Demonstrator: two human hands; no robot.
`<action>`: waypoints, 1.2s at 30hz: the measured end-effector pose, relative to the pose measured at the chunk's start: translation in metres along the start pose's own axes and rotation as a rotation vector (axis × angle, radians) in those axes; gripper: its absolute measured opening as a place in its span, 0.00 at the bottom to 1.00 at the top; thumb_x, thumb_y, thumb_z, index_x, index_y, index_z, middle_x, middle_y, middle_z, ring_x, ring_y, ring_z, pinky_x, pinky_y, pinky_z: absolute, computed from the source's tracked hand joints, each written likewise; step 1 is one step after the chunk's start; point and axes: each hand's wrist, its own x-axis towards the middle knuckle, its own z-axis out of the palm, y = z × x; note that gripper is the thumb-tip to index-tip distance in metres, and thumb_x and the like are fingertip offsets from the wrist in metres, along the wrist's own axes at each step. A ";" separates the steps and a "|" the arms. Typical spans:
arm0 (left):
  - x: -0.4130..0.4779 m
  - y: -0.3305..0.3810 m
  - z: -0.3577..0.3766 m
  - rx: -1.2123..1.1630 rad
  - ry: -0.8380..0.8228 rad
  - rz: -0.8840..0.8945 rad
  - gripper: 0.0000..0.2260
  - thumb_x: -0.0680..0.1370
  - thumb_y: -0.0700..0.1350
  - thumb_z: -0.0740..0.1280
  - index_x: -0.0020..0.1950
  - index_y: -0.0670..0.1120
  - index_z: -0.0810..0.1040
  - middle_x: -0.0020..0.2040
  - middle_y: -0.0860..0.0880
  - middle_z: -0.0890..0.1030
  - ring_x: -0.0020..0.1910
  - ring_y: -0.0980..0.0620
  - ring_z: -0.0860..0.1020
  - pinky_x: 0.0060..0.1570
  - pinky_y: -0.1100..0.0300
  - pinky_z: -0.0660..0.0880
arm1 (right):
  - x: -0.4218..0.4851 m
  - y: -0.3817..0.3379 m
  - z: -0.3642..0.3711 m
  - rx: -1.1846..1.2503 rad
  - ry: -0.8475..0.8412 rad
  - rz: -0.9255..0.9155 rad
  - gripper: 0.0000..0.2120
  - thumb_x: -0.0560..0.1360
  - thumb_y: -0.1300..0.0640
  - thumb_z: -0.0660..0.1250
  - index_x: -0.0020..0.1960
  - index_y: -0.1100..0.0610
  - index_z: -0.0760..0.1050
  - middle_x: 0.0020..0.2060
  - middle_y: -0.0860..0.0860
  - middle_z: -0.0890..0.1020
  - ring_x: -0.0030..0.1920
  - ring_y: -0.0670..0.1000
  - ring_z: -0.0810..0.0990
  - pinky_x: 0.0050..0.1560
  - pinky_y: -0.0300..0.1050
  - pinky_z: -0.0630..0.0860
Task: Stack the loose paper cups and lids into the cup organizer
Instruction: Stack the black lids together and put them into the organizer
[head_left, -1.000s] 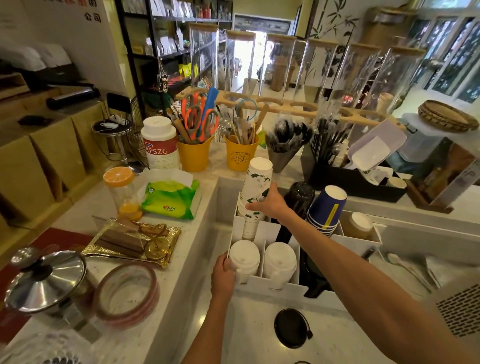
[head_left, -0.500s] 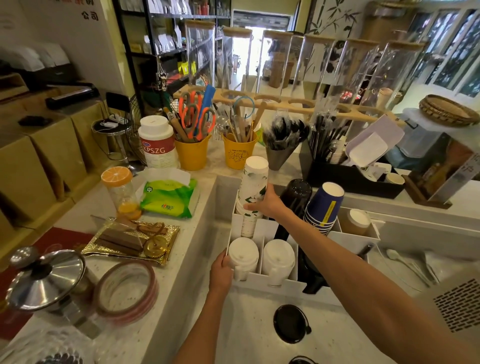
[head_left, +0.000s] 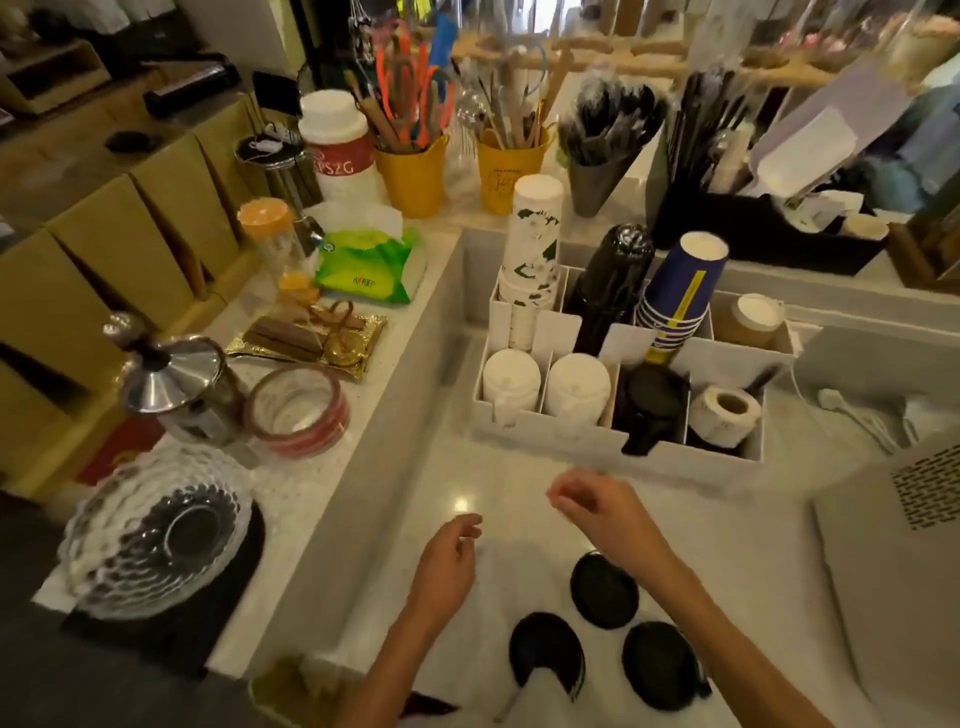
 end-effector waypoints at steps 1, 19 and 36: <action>-0.016 -0.008 0.006 -0.002 -0.023 -0.042 0.15 0.81 0.37 0.58 0.66 0.46 0.75 0.60 0.48 0.79 0.58 0.54 0.77 0.60 0.62 0.72 | -0.019 0.019 0.017 -0.032 -0.067 0.043 0.05 0.76 0.55 0.70 0.50 0.45 0.79 0.47 0.43 0.83 0.48 0.41 0.80 0.54 0.43 0.78; -0.082 -0.020 0.071 0.003 -0.106 -0.321 0.16 0.79 0.36 0.60 0.67 0.43 0.73 0.63 0.45 0.76 0.58 0.54 0.74 0.59 0.66 0.68 | -0.103 0.085 0.116 -0.475 -0.215 0.253 0.37 0.72 0.40 0.68 0.75 0.51 0.59 0.73 0.56 0.60 0.70 0.60 0.61 0.67 0.53 0.69; -0.053 -0.013 0.043 -0.696 0.139 -0.569 0.14 0.78 0.36 0.61 0.63 0.41 0.75 0.52 0.42 0.82 0.52 0.45 0.81 0.41 0.58 0.80 | -0.038 0.051 0.134 -0.490 -0.237 0.257 0.37 0.72 0.46 0.69 0.75 0.55 0.58 0.70 0.59 0.64 0.67 0.63 0.63 0.66 0.54 0.66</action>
